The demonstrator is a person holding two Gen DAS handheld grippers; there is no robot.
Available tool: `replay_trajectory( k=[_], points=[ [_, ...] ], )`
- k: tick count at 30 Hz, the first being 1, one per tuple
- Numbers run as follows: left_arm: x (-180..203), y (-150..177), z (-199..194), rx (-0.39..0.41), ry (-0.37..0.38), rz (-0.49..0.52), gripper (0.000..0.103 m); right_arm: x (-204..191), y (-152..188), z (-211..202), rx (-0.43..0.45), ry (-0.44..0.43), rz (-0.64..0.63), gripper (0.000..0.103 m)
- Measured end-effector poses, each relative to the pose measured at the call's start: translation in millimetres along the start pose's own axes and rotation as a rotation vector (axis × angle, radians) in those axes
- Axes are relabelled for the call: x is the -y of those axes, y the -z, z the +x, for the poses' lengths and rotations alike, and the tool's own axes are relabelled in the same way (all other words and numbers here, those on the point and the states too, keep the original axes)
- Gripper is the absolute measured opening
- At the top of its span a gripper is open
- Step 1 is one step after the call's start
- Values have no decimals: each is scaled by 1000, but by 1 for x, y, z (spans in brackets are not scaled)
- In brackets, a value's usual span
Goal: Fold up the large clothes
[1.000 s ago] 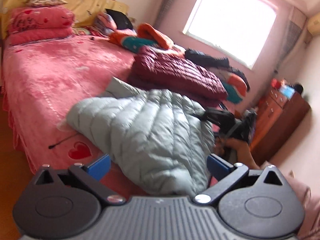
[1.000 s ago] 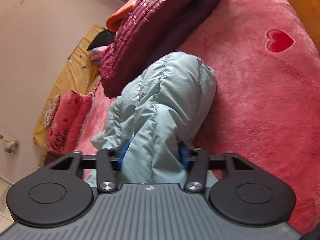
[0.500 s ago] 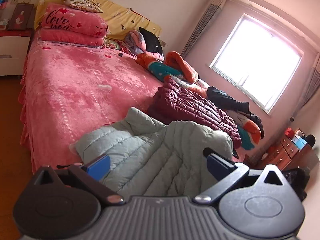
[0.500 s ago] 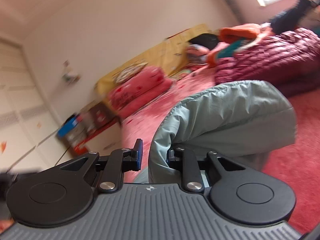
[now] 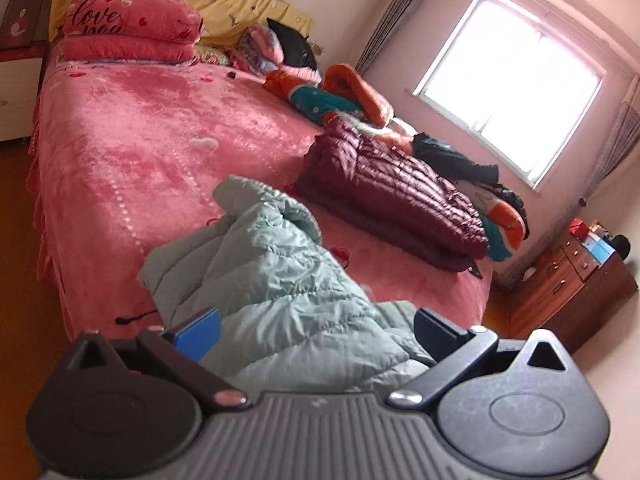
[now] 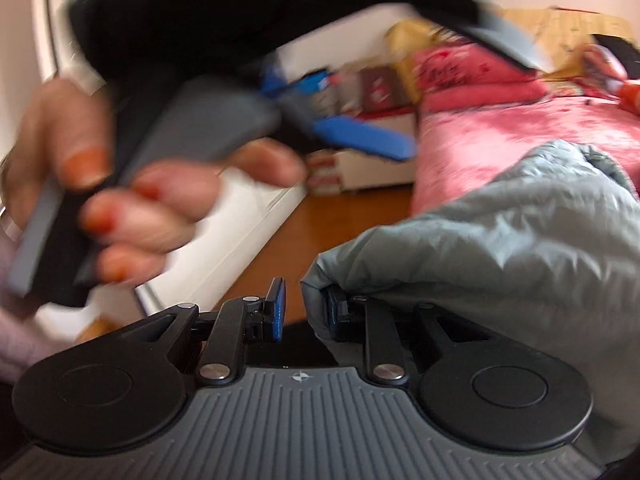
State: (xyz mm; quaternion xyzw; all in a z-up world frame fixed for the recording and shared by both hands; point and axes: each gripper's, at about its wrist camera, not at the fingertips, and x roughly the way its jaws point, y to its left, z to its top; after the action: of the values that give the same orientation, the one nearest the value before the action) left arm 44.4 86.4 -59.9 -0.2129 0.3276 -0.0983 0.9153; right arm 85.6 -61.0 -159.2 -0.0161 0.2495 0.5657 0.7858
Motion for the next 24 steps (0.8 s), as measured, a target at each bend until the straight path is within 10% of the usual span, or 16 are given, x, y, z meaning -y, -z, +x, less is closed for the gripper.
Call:
replay_trajectory(
  k=[9,16,20,24],
  points=[
    [-25,-13,70,-129,-45,-80,102,0,-7,4,-79,-76,-24,31],
    [-25,-24,135,-226,-122,-87,102,-15,-18,-4,-108,-15,-6,55],
    [-35,-15,160,-263,-151,-87,99,-17,-18,-29,-90,60,40,98],
    [-45,-9,169,-259,-122,-99,76,-10,-14,-68,-35,137,120,102]
  ],
)
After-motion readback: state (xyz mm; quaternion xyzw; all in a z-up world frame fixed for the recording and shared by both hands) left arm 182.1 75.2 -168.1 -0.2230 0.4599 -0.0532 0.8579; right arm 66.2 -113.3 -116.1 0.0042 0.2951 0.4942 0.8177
